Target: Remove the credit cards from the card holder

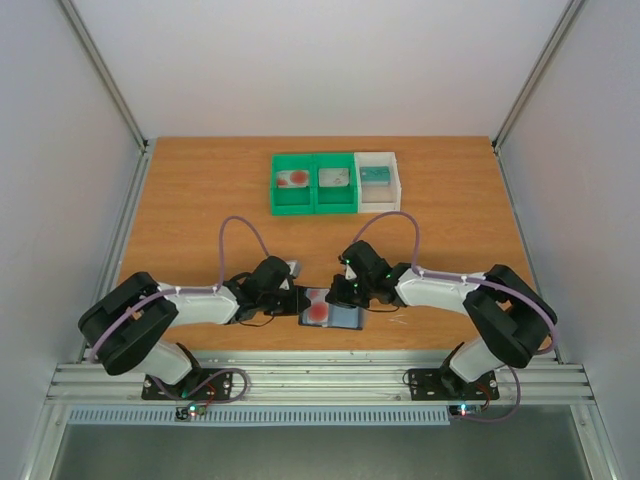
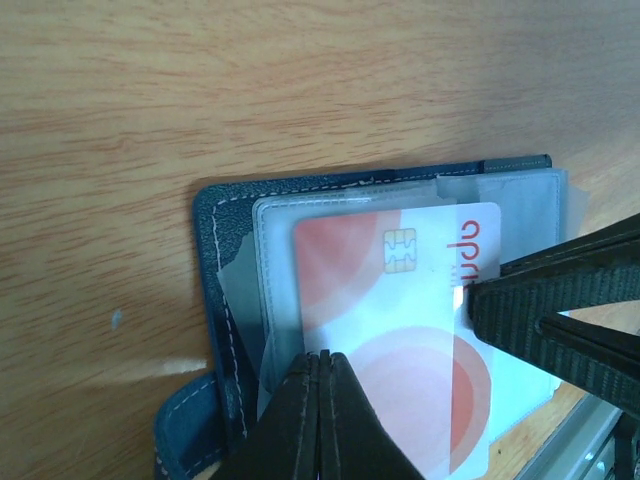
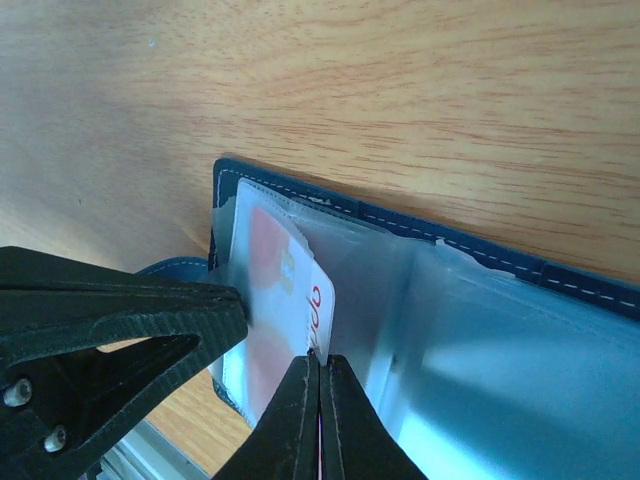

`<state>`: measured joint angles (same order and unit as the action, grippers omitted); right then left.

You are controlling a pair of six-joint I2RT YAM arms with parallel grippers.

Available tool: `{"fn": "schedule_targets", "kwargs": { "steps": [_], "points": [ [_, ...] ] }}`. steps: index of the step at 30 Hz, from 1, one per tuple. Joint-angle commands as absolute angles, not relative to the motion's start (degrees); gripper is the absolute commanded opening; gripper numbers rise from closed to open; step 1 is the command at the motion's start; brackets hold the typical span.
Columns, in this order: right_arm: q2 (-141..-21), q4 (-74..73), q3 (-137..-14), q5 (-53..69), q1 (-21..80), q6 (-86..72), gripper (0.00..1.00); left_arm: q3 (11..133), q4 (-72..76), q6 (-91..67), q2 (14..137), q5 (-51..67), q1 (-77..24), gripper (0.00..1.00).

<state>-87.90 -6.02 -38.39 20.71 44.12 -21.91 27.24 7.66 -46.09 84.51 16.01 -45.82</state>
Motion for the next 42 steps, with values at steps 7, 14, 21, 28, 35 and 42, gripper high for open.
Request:
{"fn": "schedule_targets", "kwargs": {
  "steps": [7, 14, 21, 28, 35, 42],
  "points": [
    [-82.33, -11.80, -38.06, 17.51, 41.84, -16.07, 0.01, 25.75, 6.79, -45.42, 87.14, 14.09, -45.86, 0.00],
    [-78.43, -17.64, -39.70, 17.59, 39.28, -12.56, 0.01, 25.40, 8.35, -45.64, 88.04, 14.81, -45.84, 0.01],
    [-75.15, -26.30, -44.19, 17.68, 38.83, -6.86, 0.01, 26.13, 8.36, -45.84, 85.85, 18.23, -45.84, 0.06],
    [-68.49, -35.12, -48.54, 23.39, 38.79, 2.03, 0.01, 26.55, 7.01, -45.43, 77.86, 22.32, -45.80, 0.25],
    [-63.99, -38.81, -48.53, 36.60, 38.76, 3.28, 0.01, 26.67, 2.02, -42.59, 63.00, 25.33, -45.81, 0.40],
    [-61.75, -38.19, -48.84, 47.36, 38.78, 2.77, 0.01, 25.63, 1.06, -41.12, 52.41, 34.58, -45.82, 0.48]
  ]
}}
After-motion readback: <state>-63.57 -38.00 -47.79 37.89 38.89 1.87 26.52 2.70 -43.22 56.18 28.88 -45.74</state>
